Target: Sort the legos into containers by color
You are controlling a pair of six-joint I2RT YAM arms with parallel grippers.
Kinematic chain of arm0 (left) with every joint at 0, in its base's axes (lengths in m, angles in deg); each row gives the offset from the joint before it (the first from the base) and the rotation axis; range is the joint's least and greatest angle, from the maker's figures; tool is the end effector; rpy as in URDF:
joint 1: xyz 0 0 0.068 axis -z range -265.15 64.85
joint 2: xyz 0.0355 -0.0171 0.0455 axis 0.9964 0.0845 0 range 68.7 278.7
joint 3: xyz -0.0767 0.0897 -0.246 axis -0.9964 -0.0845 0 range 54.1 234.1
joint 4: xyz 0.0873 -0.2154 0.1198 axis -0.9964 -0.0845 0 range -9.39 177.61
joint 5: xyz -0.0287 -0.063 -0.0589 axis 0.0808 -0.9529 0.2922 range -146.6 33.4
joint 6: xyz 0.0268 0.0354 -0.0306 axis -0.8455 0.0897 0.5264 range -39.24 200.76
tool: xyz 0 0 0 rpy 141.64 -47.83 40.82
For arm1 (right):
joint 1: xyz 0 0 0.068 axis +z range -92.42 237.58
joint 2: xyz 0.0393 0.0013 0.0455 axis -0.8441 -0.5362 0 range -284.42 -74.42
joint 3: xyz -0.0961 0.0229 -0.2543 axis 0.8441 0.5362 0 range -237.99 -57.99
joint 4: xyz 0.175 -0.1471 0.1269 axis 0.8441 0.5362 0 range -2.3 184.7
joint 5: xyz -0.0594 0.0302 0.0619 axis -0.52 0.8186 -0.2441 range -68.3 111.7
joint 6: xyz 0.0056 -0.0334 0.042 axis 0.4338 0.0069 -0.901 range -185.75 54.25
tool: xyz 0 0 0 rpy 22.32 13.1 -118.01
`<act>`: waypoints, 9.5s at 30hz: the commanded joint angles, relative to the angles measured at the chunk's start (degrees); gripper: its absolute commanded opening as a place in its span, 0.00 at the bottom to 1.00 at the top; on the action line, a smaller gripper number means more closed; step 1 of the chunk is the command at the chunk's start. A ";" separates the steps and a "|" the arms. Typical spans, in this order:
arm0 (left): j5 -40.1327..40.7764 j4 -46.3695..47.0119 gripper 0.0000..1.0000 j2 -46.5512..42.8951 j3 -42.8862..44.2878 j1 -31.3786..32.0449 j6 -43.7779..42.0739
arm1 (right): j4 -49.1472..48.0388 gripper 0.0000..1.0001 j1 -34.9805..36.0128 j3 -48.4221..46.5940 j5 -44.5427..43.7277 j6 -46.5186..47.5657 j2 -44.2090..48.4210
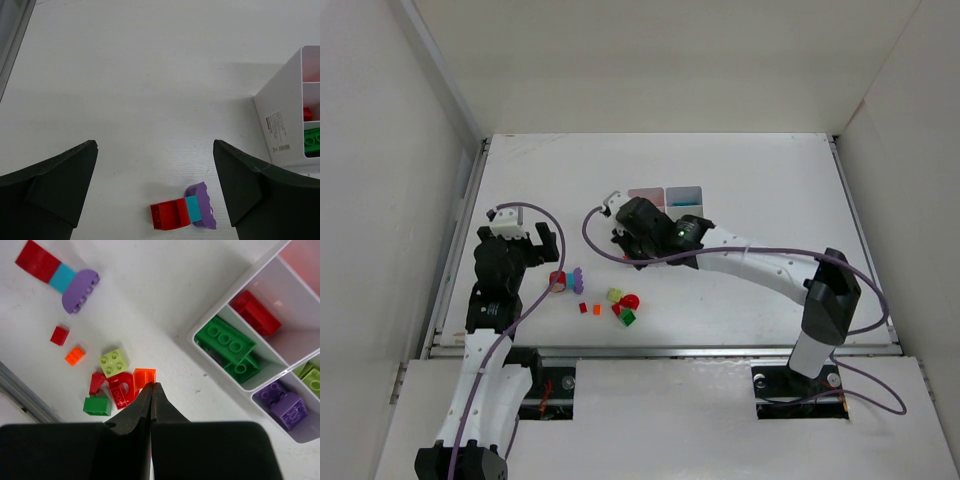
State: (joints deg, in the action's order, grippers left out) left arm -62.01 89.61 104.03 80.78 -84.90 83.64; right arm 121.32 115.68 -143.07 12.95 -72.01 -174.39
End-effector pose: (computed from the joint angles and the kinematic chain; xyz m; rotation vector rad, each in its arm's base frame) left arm 0.1645 -0.0042 0.2759 0.0322 1.6874 -0.1206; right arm 0.2108 0.3284 0.2868 -0.9991 2.2167 0.3328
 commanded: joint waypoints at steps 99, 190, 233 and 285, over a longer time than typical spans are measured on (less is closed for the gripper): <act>-3.38 2.31 1.00 0.97 0.57 -5.00 -2.61 | -3.22 0.01 3.68 -11.24 3.57 4.51 -20.89; 8.66 6.96 1.00 0.97 -1.36 -2.62 -13.42 | -12.71 0.78 8.07 21.44 12.71 -11.66 0.21; 5.41 8.72 1.00 0.97 -2.41 -2.62 -11.66 | 6.00 0.00 -6.49 -11.13 1.72 -4.72 -3.30; -0.48 8.20 1.00 4.57 -3.03 -8.78 -9.91 | 0.66 0.67 2.09 0.35 15.43 9.07 -13.94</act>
State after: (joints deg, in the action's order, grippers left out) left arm -61.58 95.84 109.37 77.98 -93.45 73.14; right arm 126.20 117.50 -141.91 26.70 -63.97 -189.71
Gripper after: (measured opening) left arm 0.997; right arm 0.675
